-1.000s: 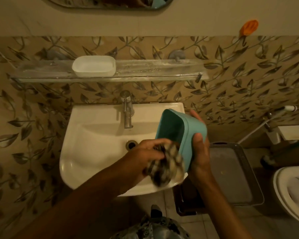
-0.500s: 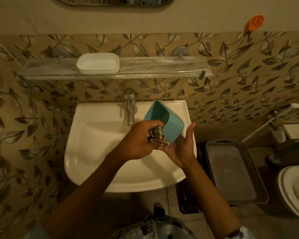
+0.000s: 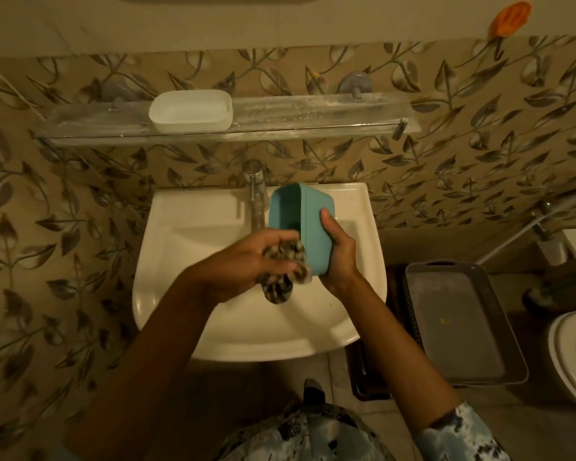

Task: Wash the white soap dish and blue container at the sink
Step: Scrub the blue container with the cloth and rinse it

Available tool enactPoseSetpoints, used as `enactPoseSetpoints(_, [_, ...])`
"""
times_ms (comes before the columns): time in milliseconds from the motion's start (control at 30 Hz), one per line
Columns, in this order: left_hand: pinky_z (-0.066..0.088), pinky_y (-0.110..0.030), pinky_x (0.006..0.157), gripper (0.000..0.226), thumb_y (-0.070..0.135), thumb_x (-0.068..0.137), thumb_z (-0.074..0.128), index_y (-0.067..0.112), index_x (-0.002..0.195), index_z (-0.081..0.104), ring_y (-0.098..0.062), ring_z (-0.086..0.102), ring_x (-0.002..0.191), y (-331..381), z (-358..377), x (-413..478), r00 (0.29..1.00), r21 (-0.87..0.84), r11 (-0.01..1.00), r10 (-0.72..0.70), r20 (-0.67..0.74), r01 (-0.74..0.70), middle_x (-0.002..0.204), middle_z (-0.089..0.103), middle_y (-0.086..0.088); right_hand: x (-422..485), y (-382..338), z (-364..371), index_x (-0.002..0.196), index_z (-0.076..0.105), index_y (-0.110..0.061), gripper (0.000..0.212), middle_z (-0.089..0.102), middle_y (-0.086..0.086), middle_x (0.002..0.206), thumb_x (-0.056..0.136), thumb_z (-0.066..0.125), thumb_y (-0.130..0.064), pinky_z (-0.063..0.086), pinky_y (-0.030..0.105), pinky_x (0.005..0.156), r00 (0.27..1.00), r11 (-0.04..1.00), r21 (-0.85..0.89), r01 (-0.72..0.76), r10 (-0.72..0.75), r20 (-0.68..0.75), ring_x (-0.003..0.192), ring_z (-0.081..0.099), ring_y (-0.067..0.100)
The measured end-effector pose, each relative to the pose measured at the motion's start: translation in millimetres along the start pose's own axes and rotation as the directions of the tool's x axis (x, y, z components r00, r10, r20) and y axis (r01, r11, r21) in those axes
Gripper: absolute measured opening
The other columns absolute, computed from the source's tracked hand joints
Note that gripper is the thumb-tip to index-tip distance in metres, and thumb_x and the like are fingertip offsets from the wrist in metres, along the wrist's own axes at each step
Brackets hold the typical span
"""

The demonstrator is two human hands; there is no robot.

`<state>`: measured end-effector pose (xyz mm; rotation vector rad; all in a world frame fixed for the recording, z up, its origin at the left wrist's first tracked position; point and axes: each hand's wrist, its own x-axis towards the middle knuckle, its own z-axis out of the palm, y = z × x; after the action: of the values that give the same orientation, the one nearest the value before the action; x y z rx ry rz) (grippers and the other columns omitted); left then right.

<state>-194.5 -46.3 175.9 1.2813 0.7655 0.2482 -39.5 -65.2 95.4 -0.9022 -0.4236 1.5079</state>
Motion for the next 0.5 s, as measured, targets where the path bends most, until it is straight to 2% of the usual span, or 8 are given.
enactPoseSetpoints(100, [0.044, -0.04, 0.101, 0.053, 0.005, 0.081, 0.047, -0.001, 0.133, 0.044, -0.034, 0.05, 0.125, 2, 1, 1, 0.998, -0.509, 0.861, -0.034, -0.06, -0.001, 0.129, 0.055, -0.02, 5, -1, 0, 0.137, 0.042, -0.023, 0.049, 0.058, 0.011, 0.123, 0.089, 0.042, -0.033, 0.056, 0.032, 0.082, 0.977, 0.981, -0.042, 0.189, -0.183, 0.11, 0.106, 0.061, 0.022])
enactPoseSetpoints(167, [0.044, -0.038, 0.098, 0.049, 0.005, 0.083, 0.044, 0.004, 0.132, 0.045, -0.03, 0.054, 0.118, -5, 10, 5, 0.993, -0.604, 0.797, -0.062, -0.101, -0.011, 0.126, 0.057, -0.016, 8, -3, -1, 0.135, 0.041, -0.029, 0.045, 0.054, 0.011, 0.127, 0.09, 0.039, -0.029, 0.054, 0.034, 0.087, 0.96, 0.97, -0.049, 0.238, -0.227, 0.162, 0.11, 0.058, 0.023])
enactPoseSetpoints(200, [0.048, -0.032, 0.094, 0.044, 0.002, 0.087, 0.044, 0.01, 0.13, 0.046, -0.021, 0.058, 0.111, -7, 13, 7, 0.989, -0.519, 0.855, -0.072, -0.126, -0.004, 0.121, 0.059, -0.009, 10, -6, -2, 0.136, 0.041, -0.029, 0.046, 0.054, 0.012, 0.128, 0.089, 0.041, -0.03, 0.054, 0.035, 0.089, 0.959, 0.968, -0.054, 0.243, -0.232, 0.16, 0.11, 0.058, 0.023])
enactPoseSetpoints(233, [0.05, -0.022, 0.089, 0.042, 0.001, 0.09, 0.045, 0.017, 0.129, 0.046, -0.01, 0.058, 0.106, -5, 14, 6, 0.989, -0.271, 0.962, -0.046, -0.139, 0.007, 0.119, 0.059, -0.002, 11, -9, -2, 0.136, 0.041, -0.027, 0.048, 0.054, 0.012, 0.127, 0.088, 0.043, -0.031, 0.053, 0.037, 0.089, 0.964, 0.971, -0.054, 0.234, -0.224, 0.146, 0.108, 0.058, 0.023])
enactPoseSetpoints(267, [0.049, -0.014, 0.087, 0.042, 0.005, 0.093, 0.048, 0.023, 0.13, 0.042, -0.003, 0.056, 0.106, -2, 13, 6, 0.995, 0.087, 0.996, -0.02, -0.102, 0.029, 0.122, 0.056, 0.004, 12, -10, -3, 0.138, 0.04, -0.024, 0.051, 0.055, 0.012, 0.125, 0.088, 0.044, -0.032, 0.053, 0.038, 0.089, 0.973, 0.978, -0.041, 0.204, -0.198, 0.122, 0.106, 0.06, 0.023])
enactPoseSetpoints(333, [0.043, -0.017, 0.094, 0.052, 0.01, 0.092, 0.053, 0.024, 0.137, 0.031, -0.007, 0.05, 0.118, 3, 4, 11, 0.998, 0.604, 0.796, -0.063, 0.008, 0.046, 0.135, 0.047, 0.002, 12, -7, -6, 0.141, 0.041, -0.015, 0.058, 0.063, 0.011, 0.115, 0.087, 0.049, -0.036, 0.057, 0.036, 0.083, 0.994, 0.995, 0.016, 0.101, -0.101, 0.041, 0.096, 0.066, 0.021])
enactPoseSetpoints(400, [0.041, -0.032, 0.1, 0.056, 0.01, 0.09, 0.056, 0.02, 0.137, 0.029, -0.02, 0.048, 0.121, 9, -1, 15, 0.987, 0.811, 0.582, -0.158, 0.041, 0.059, 0.137, 0.046, -0.005, 13, 0, -7, 0.138, 0.045, -0.009, 0.069, 0.067, 0.01, 0.104, 0.08, 0.059, -0.042, 0.059, 0.032, 0.074, 0.999, 0.997, 0.078, -0.002, 0.005, -0.035, 0.087, 0.069, 0.02])
enactPoseSetpoints(500, [0.027, -0.045, 0.102, 0.05, 0.015, 0.086, 0.061, 0.019, 0.13, 0.036, -0.028, 0.046, 0.12, 9, 1, 20, 0.984, 0.943, 0.303, -0.15, -0.095, 0.137, 0.132, 0.051, -0.008, 16, 1, -9, 0.128, 0.055, -0.01, 0.064, 0.071, 0.008, 0.095, 0.074, 0.06, -0.045, 0.059, 0.031, 0.07, 0.999, 0.993, 0.12, -0.021, 0.027, -0.046, 0.084, 0.068, 0.021])
